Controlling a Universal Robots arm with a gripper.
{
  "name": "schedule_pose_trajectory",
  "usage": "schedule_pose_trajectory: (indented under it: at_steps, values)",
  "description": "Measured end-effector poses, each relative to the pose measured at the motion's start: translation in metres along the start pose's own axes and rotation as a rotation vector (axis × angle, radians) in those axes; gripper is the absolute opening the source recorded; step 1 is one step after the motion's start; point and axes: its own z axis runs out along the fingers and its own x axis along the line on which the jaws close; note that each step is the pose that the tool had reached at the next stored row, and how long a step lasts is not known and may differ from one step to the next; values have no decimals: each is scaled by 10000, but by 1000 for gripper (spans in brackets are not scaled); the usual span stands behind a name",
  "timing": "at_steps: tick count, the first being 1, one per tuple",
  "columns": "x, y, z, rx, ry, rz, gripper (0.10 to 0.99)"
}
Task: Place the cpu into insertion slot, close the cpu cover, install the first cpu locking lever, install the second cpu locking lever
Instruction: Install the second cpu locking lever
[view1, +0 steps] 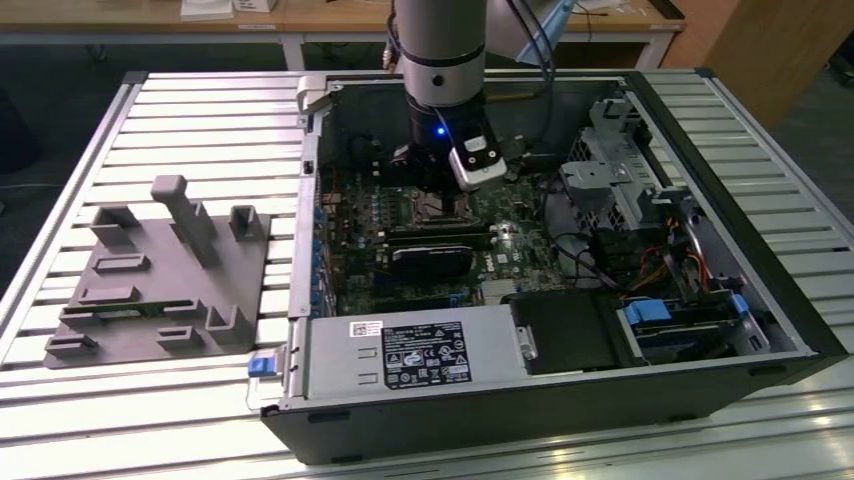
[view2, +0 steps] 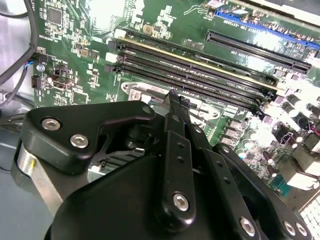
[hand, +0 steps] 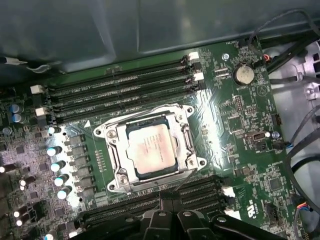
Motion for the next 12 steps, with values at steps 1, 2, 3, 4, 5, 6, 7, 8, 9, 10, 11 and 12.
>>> schedule_pose_trajectory:
  at_steps: [1,2,3,4,5,6,7,8,9,10,11,12]
  values:
    - [1,-7,5,-71,19,0,106]
    - [3,-14,11,-154,40,2,106]
    - [7,-23,15,-245,63,8,106]
    - [12,-35,20,-340,88,18,106]
    - [17,-47,24,-412,107,27,106]
    - [21,-60,30,-473,122,34,106]
    - [25,-73,34,-513,133,39,106]
    - [27,-87,39,-542,141,43,106]
    - [26,-103,42,-575,149,47,106]
    - [25,-121,46,-619,160,52,106]
    - [25,-136,48,-669,173,58,106]
    - [27,-150,51,-724,188,65,106]
